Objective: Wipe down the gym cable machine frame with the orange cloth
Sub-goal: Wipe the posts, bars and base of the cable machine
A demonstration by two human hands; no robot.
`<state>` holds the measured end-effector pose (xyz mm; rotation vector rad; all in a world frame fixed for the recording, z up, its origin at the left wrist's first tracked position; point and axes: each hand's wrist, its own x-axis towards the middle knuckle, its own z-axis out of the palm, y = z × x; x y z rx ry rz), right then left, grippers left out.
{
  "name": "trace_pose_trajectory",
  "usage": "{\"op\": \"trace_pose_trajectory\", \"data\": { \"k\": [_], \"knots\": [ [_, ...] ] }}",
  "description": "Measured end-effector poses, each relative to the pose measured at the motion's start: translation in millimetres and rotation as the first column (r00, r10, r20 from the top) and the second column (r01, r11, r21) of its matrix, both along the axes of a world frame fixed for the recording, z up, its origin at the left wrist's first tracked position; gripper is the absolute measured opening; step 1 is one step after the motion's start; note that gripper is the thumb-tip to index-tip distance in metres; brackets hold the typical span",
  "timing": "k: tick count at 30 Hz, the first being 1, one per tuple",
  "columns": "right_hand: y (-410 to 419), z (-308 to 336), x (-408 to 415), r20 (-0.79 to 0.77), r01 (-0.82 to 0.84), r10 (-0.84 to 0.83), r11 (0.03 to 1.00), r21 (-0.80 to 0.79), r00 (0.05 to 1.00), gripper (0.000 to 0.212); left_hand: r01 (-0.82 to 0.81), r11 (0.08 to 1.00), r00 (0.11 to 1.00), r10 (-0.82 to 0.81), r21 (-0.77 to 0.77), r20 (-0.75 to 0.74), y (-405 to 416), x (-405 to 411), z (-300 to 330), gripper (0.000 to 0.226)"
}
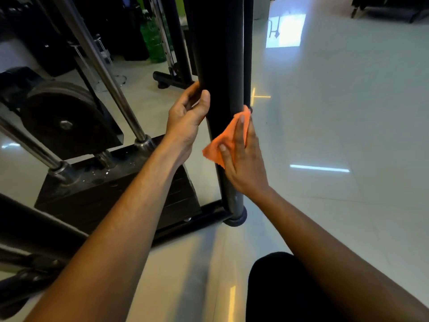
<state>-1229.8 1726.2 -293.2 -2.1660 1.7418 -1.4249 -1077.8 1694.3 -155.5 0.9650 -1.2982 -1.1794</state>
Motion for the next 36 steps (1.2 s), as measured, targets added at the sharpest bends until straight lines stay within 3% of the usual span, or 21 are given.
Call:
{"op": "trace_pose_trajectory", "data": {
  "k": [4, 9, 15, 22, 28, 31, 36],
  "knots": [
    [10, -55, -5, 0.007, -0.039, 0.039, 0.992, 0.117, 0.999, 0.095, -0.003, 1.0, 1.0, 0.003, -0.029, 0.009, -1, -3, -19, 0.045],
    [-12, -13, 19, 0.197, 0.038, -0.026, 0.998, -0.058, 0.98, 0.09, 0.01, 1.0, 1.0, -0.01, -0.022, 0.008, 0, -2, -44, 0.047],
    [-4, -91, 2, 0.018, -0.03, 0.031, 0.999, -0.013, 0.999, 0.099, -0.02, 0.998, 1.0, 0.02, -0.057, -0.011, -3, -5, -67, 0.049],
    [-15, -86, 15, 0.185, 0.042, -0.02, 0.992, -0.115, 0.983, 0.087, -0.001, 0.999, 0.999, 0.0, -0.041, -0.034, 3, -11, -121, 0.033],
    [-5, -161, -1, -0.012, -0.028, 0.028, 0.999, -0.015, 1.0, 0.096, -0.007, 0.997, 1.0, 0.009, -0.076, 0.023, -1, -8, -128, 0.039],
    [-1, -154, 2, 0.049, -0.033, 0.033, 0.999, 0.009, 0.998, 0.097, -0.004, 0.997, 1.0, 0.006, -0.082, 0.025, 0, -7, -141, 0.04],
    [-19, -150, 14, 0.136, 0.03, -0.014, 0.993, -0.116, 0.991, 0.092, 0.004, 0.997, 1.0, -0.004, -0.074, -0.009, -4, -7, -179, 0.044]
  ]
}}
